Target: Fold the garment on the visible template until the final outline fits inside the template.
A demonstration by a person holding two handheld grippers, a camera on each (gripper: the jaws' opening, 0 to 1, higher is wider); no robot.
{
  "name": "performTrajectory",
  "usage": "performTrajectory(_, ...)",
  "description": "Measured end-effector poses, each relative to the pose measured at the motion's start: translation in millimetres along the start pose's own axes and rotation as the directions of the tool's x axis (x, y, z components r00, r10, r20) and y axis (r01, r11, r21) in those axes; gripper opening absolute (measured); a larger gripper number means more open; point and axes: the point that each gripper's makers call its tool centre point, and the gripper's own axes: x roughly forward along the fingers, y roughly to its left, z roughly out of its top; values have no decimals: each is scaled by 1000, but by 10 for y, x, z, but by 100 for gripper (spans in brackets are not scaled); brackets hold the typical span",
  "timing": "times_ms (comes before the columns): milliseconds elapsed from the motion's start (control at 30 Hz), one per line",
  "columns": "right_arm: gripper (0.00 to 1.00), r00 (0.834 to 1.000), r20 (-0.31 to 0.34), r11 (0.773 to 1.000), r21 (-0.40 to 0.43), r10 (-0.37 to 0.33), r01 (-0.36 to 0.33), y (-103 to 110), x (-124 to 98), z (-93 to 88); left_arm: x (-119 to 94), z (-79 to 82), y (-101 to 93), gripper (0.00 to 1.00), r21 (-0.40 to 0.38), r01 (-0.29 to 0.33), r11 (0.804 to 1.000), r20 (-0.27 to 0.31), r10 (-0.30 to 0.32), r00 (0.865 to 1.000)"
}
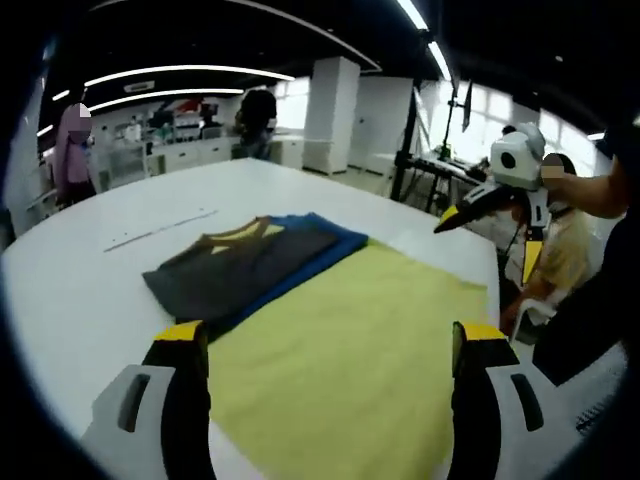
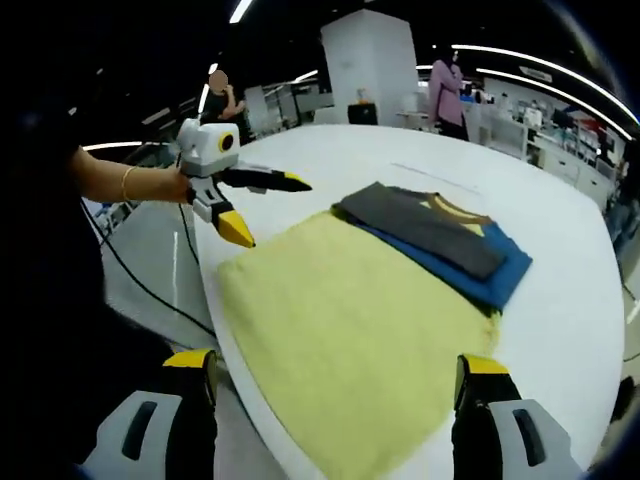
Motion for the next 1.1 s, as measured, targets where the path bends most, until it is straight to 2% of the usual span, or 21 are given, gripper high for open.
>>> performTrajectory(433,93,999,-34,999,25,-26,26,93,50,-237,-209,-510,-308,91,24,32,999,-97,-30,995)
performTrajectory(633,90,997,-65,999,12,-42,43,61,34,-403,-297,-683,-340,86,39,32,999,-142,-26,990)
performTrajectory(900,83,988,-133,997,-11,-76,75,-21,5,-654,-417,-892,-357,74,52,44,998,-211,-32,977)
performTrajectory(1100,77,981,-173,996,-35,-90,85,-44,-11,-781,-489,-1046,-359,61,75,45,996,-279,-23,960)
